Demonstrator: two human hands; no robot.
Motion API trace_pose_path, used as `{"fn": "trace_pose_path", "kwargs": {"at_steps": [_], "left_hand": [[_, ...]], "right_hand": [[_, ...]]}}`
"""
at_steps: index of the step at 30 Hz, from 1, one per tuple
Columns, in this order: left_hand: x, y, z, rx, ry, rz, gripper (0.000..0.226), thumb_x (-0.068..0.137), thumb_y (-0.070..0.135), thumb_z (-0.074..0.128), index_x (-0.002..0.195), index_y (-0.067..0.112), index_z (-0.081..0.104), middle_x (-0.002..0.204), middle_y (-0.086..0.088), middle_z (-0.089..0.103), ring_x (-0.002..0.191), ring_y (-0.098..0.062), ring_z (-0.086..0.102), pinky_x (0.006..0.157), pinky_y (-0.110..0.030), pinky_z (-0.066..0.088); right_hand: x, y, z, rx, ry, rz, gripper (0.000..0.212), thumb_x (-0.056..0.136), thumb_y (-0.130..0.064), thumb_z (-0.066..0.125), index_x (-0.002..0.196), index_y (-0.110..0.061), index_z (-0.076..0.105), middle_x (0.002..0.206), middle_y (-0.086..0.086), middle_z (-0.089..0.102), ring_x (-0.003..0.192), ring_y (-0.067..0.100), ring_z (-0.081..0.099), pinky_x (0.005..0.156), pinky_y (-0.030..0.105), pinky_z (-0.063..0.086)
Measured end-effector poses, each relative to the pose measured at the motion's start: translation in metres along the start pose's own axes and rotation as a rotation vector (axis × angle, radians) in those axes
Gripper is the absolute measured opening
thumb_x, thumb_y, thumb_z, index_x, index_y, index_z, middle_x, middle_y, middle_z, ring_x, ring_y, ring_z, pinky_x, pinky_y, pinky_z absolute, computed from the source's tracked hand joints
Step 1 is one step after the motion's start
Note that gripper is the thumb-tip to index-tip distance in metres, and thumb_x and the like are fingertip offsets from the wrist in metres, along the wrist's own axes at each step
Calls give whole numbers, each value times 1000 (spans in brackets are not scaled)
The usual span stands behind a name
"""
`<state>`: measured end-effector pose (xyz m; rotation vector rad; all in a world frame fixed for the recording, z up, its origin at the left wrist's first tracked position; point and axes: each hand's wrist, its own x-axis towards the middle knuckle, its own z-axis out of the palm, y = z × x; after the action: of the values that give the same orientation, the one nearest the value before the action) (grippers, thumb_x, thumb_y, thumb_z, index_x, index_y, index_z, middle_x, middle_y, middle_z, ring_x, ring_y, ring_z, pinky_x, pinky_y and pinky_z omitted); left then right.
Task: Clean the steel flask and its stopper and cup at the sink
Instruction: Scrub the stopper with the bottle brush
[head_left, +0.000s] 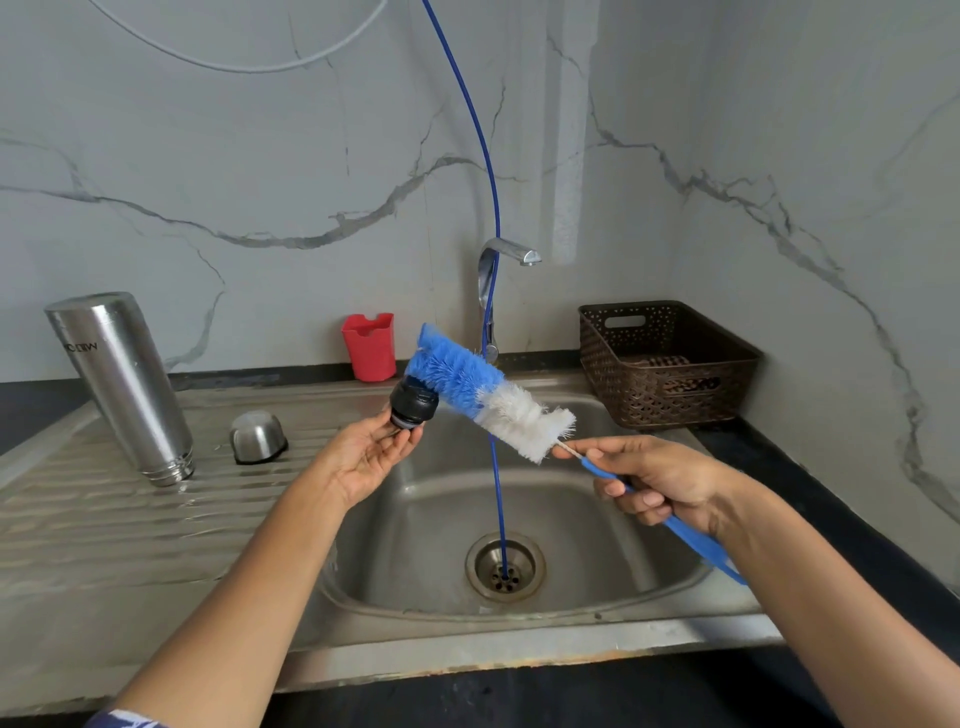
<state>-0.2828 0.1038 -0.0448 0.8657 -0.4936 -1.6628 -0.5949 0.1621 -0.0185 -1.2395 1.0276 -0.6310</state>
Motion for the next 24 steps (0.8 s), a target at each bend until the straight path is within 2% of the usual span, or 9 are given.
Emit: {"fn": "trace_pose_path", "kwargs": {"at_steps": [4,7,11,14,16,17,20,22,24], "left_hand": [[-3,-7,5,96,-20,6,18,96,10,50,102,-3,61,82,-19,72,66,-24,72,51,-19,56],[-1,-2,3,99,14,50,15,97,10,51,97,0,62,76,-17,72,64,-24,72,54,-19,57],[5,5,-10,58,83,109,14,97,11,52,94,0,60,75,-17,71,61,-24,72,51,-19,56],[9,4,-7,30,111,138,14,95,12,55,94,-1,60,70,-15,71,61,-22,72,51,-19,55],[8,2,0,31,102,154,14,95,12,56,94,-2,59,66,-14,71,60,-22,71,51,-19,55],[6,1,3,44,96,160,13,94,11,56,94,-2,59,67,-14,71,60,-21,71,51,-19,55],[3,-1,8,83,84,175,11,93,9,57,97,-2,58,82,-18,68,62,-21,72,52,-19,55],[1,-3,7,100,76,180,12,93,8,57,100,-2,59,89,-19,67,64,-22,72,53,-20,56],[0,-7,4,134,73,174,13,93,8,58,102,-1,59,81,-16,71,65,-22,72,54,-20,56]], "right_hand": [[7,-1,8,-22,19,24,30,102,-18,39,120,-18,64,59,-1,40,35,2,23,32,15,16],[4,-7,9,-98,67,-11,28,101,-21,43,117,-22,65,58,-1,41,36,4,22,33,15,16],[-10,-5,6,-378,446,-231,28,98,-18,49,121,-25,64,54,-4,47,36,4,29,35,15,24],[-7,0,27,-711,594,-423,32,97,-21,51,126,-31,60,61,-17,57,49,-4,47,51,11,39],[-1,3,44,-865,580,-427,33,97,-25,51,128,-36,58,89,-16,70,74,2,63,71,21,51],[4,6,49,-892,576,-424,34,97,-26,50,129,-37,57,95,-13,71,78,8,64,74,27,51],[14,9,52,-881,603,-431,35,98,-24,47,130,-36,56,65,-16,56,57,6,47,63,27,41],[22,8,45,-767,635,-440,33,98,-24,48,128,-34,58,61,-18,48,58,6,46,62,25,39],[35,3,39,-581,634,-425,25,97,-26,51,115,-33,66,57,-14,47,53,6,44,56,23,37]]}}
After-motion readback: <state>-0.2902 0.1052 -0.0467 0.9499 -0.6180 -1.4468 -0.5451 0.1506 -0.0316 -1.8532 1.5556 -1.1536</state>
